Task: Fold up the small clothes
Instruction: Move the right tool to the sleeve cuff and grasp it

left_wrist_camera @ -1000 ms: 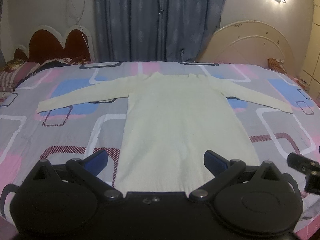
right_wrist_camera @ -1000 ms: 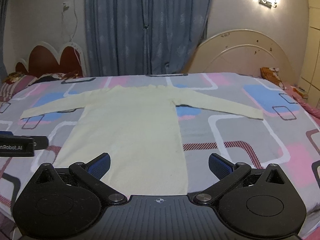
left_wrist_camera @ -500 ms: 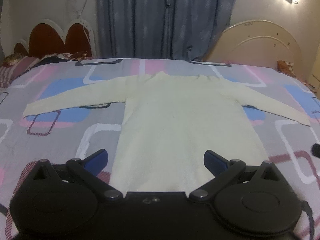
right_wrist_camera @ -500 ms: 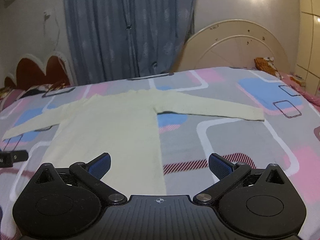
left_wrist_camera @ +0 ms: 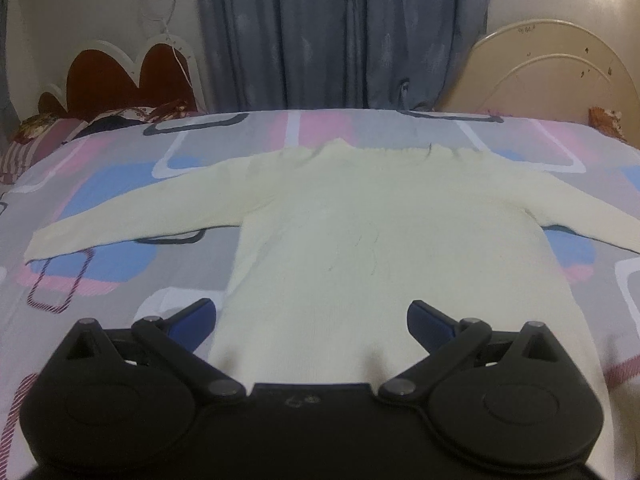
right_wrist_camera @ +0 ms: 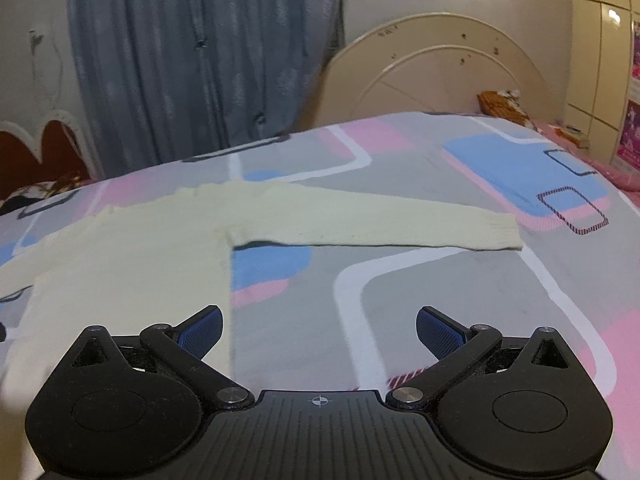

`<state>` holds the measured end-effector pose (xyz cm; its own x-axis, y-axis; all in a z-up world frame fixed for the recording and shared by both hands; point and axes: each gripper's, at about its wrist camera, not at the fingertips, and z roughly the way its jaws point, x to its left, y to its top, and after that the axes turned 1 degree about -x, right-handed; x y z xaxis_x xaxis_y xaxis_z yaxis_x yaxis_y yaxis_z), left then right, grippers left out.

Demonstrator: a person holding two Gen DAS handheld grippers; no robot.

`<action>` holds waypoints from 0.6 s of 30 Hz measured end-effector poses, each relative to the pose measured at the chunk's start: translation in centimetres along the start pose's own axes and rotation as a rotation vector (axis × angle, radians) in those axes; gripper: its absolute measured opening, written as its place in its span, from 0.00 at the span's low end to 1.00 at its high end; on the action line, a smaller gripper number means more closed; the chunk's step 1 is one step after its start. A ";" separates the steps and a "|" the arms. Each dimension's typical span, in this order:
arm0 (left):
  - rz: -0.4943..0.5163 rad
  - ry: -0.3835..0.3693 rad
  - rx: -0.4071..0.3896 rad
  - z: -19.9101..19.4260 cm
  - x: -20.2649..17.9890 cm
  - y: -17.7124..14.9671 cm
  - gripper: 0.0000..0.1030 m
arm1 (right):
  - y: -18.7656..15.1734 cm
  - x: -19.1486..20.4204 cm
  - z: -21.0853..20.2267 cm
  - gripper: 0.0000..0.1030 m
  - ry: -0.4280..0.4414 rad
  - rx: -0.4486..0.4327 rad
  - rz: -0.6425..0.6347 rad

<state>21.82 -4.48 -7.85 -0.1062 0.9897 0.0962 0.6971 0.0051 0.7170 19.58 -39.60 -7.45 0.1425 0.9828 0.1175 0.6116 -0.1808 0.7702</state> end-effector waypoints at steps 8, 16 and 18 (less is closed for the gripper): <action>0.005 0.022 0.006 2.9 -2.0 1.8 0.98 | 1.4 -5.5 6.3 0.81 -0.071 0.048 0.120; -0.024 0.036 0.052 6.0 -1.8 3.1 0.98 | 2.8 -10.8 12.0 0.81 -0.098 0.105 0.264; -0.032 0.044 0.059 6.9 -1.7 3.3 0.98 | 3.0 -11.4 13.0 0.81 -0.096 0.118 0.293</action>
<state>29.24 -5.19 -10.39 -0.1591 0.9816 0.1051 0.7335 0.0463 0.6781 29.85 -51.87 -14.63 0.3955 0.8810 0.2596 0.6189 -0.4645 0.6335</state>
